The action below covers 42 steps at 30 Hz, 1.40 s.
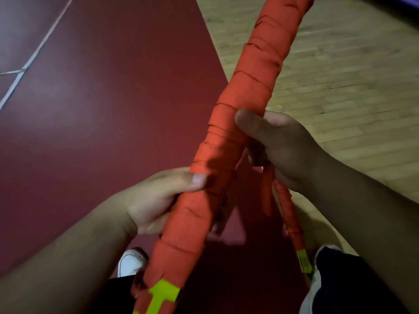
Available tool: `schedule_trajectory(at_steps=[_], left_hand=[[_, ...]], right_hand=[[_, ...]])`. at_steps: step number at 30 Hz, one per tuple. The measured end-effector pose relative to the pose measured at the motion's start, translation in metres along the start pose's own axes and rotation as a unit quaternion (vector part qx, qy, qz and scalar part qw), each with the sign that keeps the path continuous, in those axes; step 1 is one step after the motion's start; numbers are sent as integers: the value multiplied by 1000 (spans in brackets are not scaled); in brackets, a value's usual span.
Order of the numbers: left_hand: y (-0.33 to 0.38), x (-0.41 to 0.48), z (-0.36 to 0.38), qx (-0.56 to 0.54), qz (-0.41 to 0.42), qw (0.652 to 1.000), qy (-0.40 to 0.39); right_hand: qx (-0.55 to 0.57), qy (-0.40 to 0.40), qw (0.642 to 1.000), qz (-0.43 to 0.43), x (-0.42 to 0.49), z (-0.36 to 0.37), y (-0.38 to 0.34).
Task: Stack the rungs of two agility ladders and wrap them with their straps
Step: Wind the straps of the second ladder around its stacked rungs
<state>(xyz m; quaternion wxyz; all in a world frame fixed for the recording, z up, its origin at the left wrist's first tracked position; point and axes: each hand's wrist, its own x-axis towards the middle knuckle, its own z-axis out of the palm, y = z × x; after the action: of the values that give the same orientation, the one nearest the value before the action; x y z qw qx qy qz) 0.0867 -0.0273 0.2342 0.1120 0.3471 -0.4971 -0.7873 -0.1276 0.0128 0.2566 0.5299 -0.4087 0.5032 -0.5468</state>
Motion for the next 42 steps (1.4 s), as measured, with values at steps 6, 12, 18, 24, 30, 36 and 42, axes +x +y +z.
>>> schedule_trajectory(at_steps=[6, 12, 18, 24, 30, 36, 42], left_hand=[[-12, 12, 22, 308, 44, 935, 171], [-9, 10, 16, 145, 86, 976, 140], [-1, 1, 14, -76, 63, 995, 29], [-4, 3, 9, -74, 45, 996, 9], [-5, 5, 10, -79, 19, 993, 82], [-5, 6, 16, -61, 38, 993, 94], [-4, 7, 13, -79, 34, 992, 98]], right_hand=[[-266, 145, 953, -25, -4, 8, 10], [-187, -32, 982, -7, 4, -17, -5], [-219, -54, 974, -7, 6, -28, -3], [-271, -1, 962, -28, 5, -24, -2], [-203, -22, 977, 54, 3, -20, 0], [-137, -57, 982, 120, 2, -11, 12], [-295, 25, 955, 18, 8, -24, 12]])
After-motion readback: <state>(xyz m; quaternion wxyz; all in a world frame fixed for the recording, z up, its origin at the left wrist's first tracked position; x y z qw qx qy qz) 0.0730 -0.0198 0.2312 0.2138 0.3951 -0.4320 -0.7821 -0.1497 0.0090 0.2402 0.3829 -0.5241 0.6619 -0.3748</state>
